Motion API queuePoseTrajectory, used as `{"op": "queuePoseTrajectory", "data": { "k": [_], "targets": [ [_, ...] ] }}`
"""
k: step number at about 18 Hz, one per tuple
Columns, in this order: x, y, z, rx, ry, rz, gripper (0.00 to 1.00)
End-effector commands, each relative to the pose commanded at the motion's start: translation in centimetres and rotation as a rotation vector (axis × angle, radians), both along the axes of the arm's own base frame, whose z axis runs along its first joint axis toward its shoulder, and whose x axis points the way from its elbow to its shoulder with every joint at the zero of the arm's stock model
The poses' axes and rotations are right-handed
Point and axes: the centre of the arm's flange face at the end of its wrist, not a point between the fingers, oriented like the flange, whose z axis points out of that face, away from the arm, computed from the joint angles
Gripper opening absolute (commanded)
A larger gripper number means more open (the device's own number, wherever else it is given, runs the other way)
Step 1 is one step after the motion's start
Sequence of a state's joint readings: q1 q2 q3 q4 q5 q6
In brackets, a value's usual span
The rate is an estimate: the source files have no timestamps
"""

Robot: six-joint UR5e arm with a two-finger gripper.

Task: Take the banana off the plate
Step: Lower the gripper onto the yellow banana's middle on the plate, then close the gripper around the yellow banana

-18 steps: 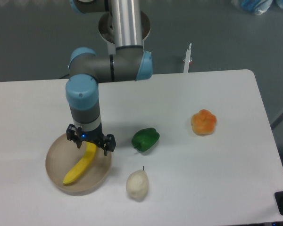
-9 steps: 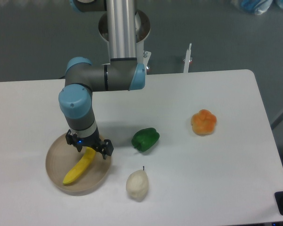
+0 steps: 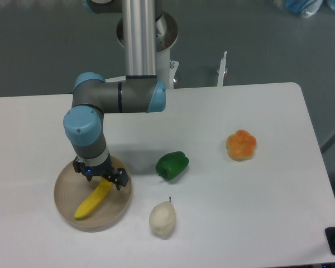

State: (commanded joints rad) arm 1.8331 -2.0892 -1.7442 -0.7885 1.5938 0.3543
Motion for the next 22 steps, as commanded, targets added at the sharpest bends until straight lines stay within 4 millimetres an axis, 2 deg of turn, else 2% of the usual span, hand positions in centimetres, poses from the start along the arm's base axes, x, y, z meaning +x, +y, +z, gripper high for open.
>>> {"op": "queuePoseTrajectory", "data": {
  "k": [3,5,7,10,17,22],
  "targets": [
    [0.0,0.0,-0.1,-0.001,-0.003,0.000,0.81],
    [0.0,0.1,-0.1,0.000,-0.005,-0.002,0.63],
    [0.1,0.0,-0.2,-0.002,-0.006,-0.005,0.52],
    [0.1,-0.1,-0.4,-0.006,-0.007,-0.011,0.41],
    [0.1,-0.1,0.2,0.003,-0.006,-0.014,0.36],
    [-0.3,0.1,2.5,0.041,0.000,-0.010,0.36]
  ]
}}
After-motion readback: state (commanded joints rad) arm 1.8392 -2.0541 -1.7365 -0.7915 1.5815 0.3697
